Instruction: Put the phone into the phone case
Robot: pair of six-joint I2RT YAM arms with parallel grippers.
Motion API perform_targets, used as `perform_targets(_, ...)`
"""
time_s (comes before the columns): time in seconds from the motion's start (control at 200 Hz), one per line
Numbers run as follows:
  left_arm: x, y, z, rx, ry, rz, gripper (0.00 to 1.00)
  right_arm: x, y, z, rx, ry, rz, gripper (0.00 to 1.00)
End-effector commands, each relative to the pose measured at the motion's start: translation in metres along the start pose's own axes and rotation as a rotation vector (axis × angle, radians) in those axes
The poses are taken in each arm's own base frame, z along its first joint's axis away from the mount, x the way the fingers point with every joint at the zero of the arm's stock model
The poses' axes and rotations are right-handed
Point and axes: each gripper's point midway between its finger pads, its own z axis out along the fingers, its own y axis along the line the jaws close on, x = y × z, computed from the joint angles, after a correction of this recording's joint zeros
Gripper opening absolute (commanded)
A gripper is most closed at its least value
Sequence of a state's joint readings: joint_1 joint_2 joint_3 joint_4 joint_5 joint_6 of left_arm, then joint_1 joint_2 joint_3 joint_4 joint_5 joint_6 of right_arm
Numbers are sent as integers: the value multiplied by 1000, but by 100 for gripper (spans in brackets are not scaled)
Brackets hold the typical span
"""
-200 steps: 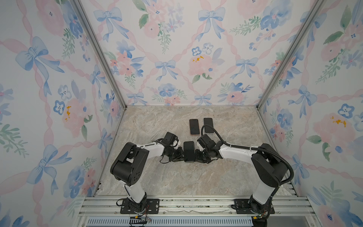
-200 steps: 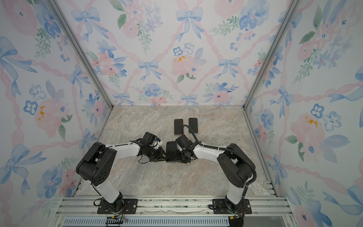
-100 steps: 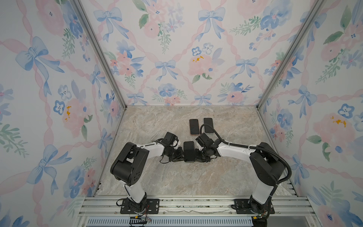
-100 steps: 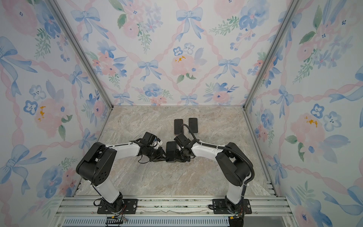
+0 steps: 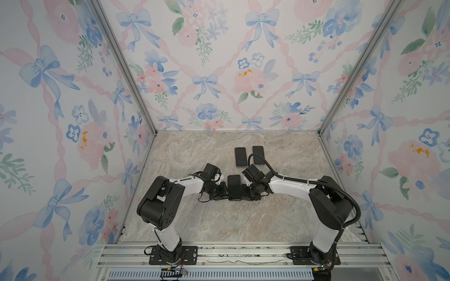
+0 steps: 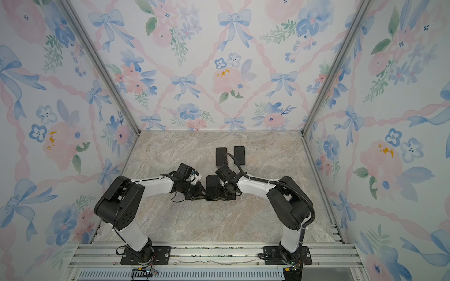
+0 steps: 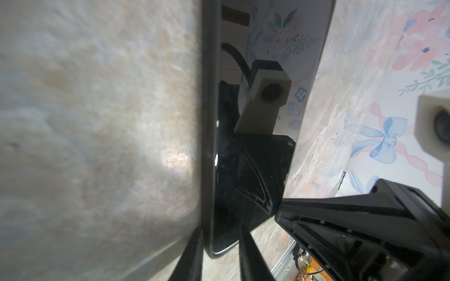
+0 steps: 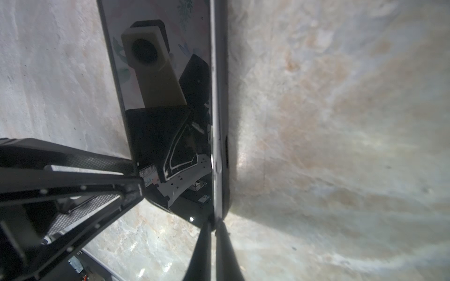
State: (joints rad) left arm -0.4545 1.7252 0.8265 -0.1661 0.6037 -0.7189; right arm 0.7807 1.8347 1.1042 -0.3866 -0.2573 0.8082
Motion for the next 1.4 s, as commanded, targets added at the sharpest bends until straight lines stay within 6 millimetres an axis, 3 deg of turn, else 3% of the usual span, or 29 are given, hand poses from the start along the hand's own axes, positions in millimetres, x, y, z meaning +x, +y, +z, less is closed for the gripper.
perform_targets(0.0, 11, 12, 15, -12, 39, -24, 27, 15, -7, 55, 11, 40, -39, 6)
perform_targets(0.285, 11, 11, 14, -10, 36, -22, 27, 17, -28, 57, 112, 53, -42, 5)
perform_targets(0.39, 10, 10, 13, -9, 33, -21, 27, 15, -25, 51, 110, 43, -57, 5)
perform_targets(0.655, 5, 15, 2, -20, -7, -30, 27, -18, 2, -24, 138, -114, -174, 11)
perform_targets(0.79, 5, 22, -2, -44, -16, -43, 28, -32, 9, -45, 137, -179, -199, 20)
perform_targets(1.17, 3, 22, 1, -31, 0, -47, 31, -33, 9, -18, 73, -127, -174, 37)
perform_targets(1.395, 5, 23, 6, -36, 14, -43, 31, -26, -1, -3, 100, -93, -173, 37)
